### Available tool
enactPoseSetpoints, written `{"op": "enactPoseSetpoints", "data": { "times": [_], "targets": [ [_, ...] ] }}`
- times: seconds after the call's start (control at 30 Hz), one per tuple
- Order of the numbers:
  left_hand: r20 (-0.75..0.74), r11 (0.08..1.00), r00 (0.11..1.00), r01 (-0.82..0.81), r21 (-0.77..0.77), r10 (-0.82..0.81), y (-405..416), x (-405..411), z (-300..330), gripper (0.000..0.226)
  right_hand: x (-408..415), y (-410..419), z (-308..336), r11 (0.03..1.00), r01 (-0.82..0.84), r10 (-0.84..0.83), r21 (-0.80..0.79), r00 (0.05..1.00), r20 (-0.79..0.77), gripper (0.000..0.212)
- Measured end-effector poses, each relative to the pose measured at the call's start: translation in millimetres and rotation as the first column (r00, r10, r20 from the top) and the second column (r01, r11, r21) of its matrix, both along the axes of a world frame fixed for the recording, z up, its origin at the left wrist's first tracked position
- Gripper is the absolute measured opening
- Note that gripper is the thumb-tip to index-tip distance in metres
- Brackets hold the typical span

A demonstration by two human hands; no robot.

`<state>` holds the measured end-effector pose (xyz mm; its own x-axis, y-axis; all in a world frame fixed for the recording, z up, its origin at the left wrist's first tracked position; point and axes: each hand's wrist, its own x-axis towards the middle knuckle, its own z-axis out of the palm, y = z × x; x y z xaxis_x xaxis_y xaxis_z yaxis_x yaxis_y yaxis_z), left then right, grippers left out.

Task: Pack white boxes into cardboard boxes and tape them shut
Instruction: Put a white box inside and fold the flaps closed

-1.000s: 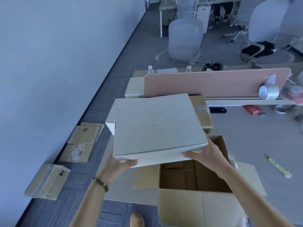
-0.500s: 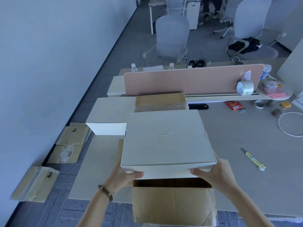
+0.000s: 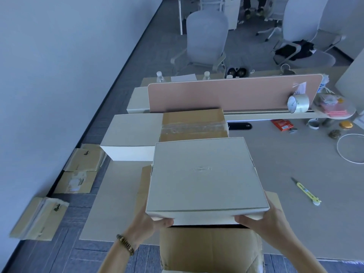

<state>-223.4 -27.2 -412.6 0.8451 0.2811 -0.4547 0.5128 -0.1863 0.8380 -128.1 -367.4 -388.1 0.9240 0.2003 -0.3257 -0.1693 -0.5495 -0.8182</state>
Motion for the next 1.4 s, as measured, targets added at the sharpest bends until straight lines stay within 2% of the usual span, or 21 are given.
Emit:
{"op": "enactPoseSetpoints", "data": {
  "times": [0.07, 0.17, 0.2, 0.3, 0.33, 0.5, 0.6, 0.67, 0.77, 0.87, 0.93, 1.03, 1.17, 1.3, 1.4],
  "targets": [
    [0.019, 0.999, 1.000, 0.017, -0.029, -0.017, 0, -1, -2, 0.079, -1, 1, -3, 1.000, 0.003, -0.003, 0.000, 1.000, -0.023, 0.066],
    [0.015, 0.998, 0.999, 0.037, -0.044, -0.036, 0, -1, -1, 0.109, 1, 0, -6, 1.000, 0.015, -0.014, 0.017, 1.000, -0.019, 0.063],
    [0.005, 0.998, 0.999, 0.037, -0.042, -0.037, -1, -1, 1, 0.106, 0, 0, -1, 1.000, 0.019, -0.019, 0.021, 1.000, -0.016, 0.061],
    [-0.016, 0.997, 0.997, 0.080, -0.020, -0.080, -10, 0, 7, 0.057, -2, -4, -1, 0.999, 0.036, -0.035, 0.032, 0.999, -0.022, 0.056],
    [-0.025, 0.997, 0.997, 0.077, -0.027, -0.078, -11, 1, 8, 0.052, -3, -5, 0, 0.999, 0.035, -0.034, 0.035, 0.999, -0.031, 0.056],
    [-0.039, 0.991, 0.992, 0.115, -0.073, -0.118, -7, 9, 1, 0.086, -2, -4, -9, 0.999, 0.006, -0.005, 0.041, 1.000, -0.020, 0.059],
    [-0.084, 0.988, 0.985, 0.151, -0.033, -0.153, -7, 14, -8, 0.056, 3, -2, -18, 1.000, 0.012, -0.012, 0.012, 1.000, -0.020, 0.059],
    [-0.088, 0.989, 0.985, 0.149, -0.005, -0.149, -6, 14, -16, 0.052, 5, -2, -27, 1.000, 0.003, -0.003, 0.000, 1.000, -0.027, 0.062],
    [-0.098, 0.984, 0.984, 0.155, 0.088, -0.146, 5, 12, -38, 0.084, 6, -5, -46, 1.000, -0.009, 0.009, -0.003, 1.000, -0.023, 0.070],
    [-0.150, 0.968, 0.966, 0.227, 0.112, -0.209, 24, 9, -90, 0.108, 7, -7, -60, 0.998, -0.048, 0.049, -0.050, 0.999, 0.007, 0.106],
    [-0.135, 0.957, 0.965, 0.244, 0.156, -0.224, 23, 10, -96, 0.119, 11, -6, -67, 0.995, -0.065, 0.064, -0.074, 0.998, -0.006, 0.122],
    [-0.095, 0.950, 0.972, 0.229, 0.214, -0.213, 5, 16, -63, 0.126, 16, -8, -76, 0.984, -0.139, 0.140, -0.113, 0.990, 0.007, 0.137],
    [-0.011, 0.936, 0.969, 0.242, 0.255, -0.248, -2, 14, -62, 0.140, 15, -11, -90, 0.967, -0.177, 0.184, -0.184, 0.983, 0.021, 0.138],
    [-0.018, 0.907, 0.961, 0.266, 0.326, -0.276, -1, 18, -66, 0.131, 14, -12, -95, 0.943, -0.195, 0.211, -0.270, 0.977, 0.033, 0.125],
    [-0.038, 0.883, 0.952, 0.297, 0.365, -0.305, -6, 21, -66, 0.139, 12, -14, -97, 0.895, -0.261, 0.289, -0.362, 0.957, 0.023, 0.124]
  ]
}}
